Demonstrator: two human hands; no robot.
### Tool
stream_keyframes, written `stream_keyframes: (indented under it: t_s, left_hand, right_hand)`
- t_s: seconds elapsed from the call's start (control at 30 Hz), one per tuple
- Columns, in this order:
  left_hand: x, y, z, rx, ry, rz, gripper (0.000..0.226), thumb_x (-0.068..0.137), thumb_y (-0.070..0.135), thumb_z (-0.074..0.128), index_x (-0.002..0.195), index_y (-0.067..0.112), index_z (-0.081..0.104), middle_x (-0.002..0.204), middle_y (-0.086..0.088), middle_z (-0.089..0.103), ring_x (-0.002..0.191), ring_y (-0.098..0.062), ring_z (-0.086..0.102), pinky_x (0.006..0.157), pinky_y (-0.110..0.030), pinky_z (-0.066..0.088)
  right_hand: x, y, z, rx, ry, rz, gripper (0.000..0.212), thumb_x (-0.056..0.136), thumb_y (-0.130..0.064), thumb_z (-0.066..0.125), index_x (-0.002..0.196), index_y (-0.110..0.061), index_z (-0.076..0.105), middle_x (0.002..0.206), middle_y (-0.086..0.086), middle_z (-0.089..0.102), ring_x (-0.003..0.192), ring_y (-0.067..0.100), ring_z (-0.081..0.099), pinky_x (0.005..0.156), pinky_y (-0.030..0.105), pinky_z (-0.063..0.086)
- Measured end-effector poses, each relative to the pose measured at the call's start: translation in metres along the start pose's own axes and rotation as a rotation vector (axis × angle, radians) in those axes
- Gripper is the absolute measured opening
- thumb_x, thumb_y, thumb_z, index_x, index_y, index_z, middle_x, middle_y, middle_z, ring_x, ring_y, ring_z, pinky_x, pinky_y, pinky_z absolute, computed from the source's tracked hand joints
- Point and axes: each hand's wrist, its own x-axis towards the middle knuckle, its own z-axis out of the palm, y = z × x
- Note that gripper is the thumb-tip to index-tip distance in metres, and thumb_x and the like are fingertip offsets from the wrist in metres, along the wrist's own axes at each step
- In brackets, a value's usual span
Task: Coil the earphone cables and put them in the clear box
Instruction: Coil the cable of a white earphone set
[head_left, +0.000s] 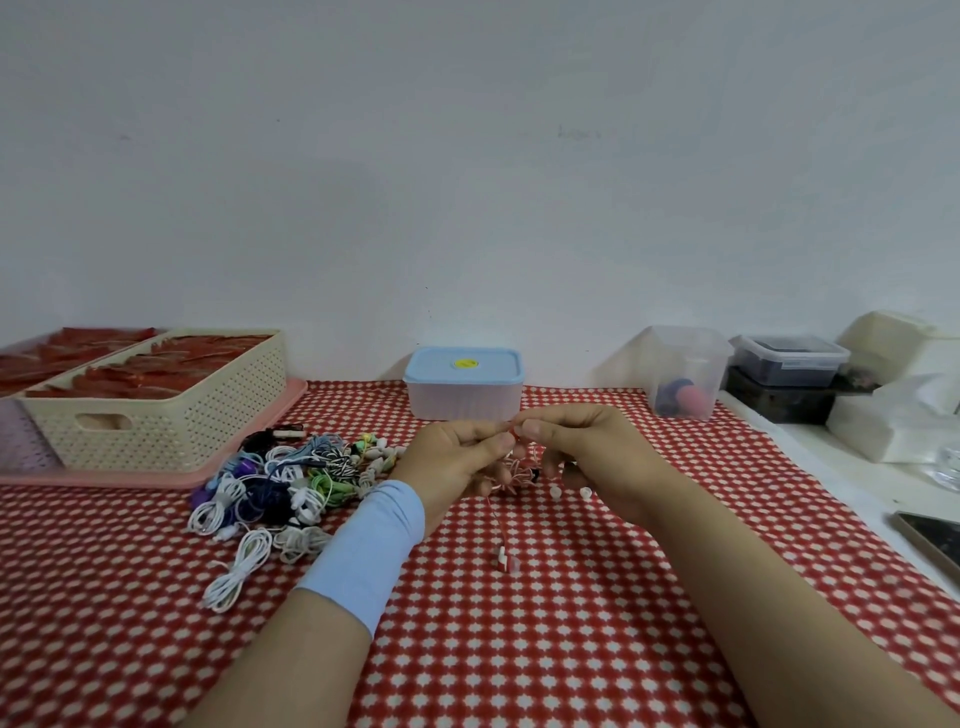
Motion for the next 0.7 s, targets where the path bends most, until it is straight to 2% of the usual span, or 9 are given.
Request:
stream_keyframes:
  t_s: [0.33,0.57,0.7]
  left_hand:
    - [-0.0001,-0.001,-0.0005,0.071,-0.01,0.022,0.012,0.091,0.007,0.065,0.096,0.005,0.075,0.084,-0.009,0.075,0.064,-0.012,0.064,0.054,-0.019,0.049]
    - [-0.0007,0.0001,0.0011,0.15,-0.012,0.035,0.01,0.087,0.001,0.068,0.092,0.006,0.076,0.08,-0.011,0.076,0.062,-0.014,0.066,0.058,-0.023,0.055]
    - [0.0004,-0.0007,0.0015,0.219,0.03,0.045,0.009,0.087,0.001,0.069,0.09,0.006,0.075,0.068,-0.005,0.074,0.059,-0.013,0.066,0.057,-0.02,0.054]
  right_hand:
    - [-0.0027,-0.0012,-0.0032,-0.03,-0.032,0.05,0.013,0.09,-0.015,0.071,0.099,-0.014,0.081,0.088,0.011,0.076,0.061,0.014,0.059,0.046,0.022,0.037]
    - [-0.0011,-0.003,-0.0055,-0.004,-0.06,0.23,0.016,0.087,-0.017,0.075,0.101,-0.014,0.08,0.091,0.01,0.076,0.059,0.014,0.06,0.042,0.019,0.039]
    - [-0.0002,-0.0041,-0.002,-0.129,0.002,0.168,0.012,0.085,-0.02,0.077,0.096,-0.015,0.081,0.087,0.009,0.078,0.058,0.014,0.062,0.043,0.021,0.038]
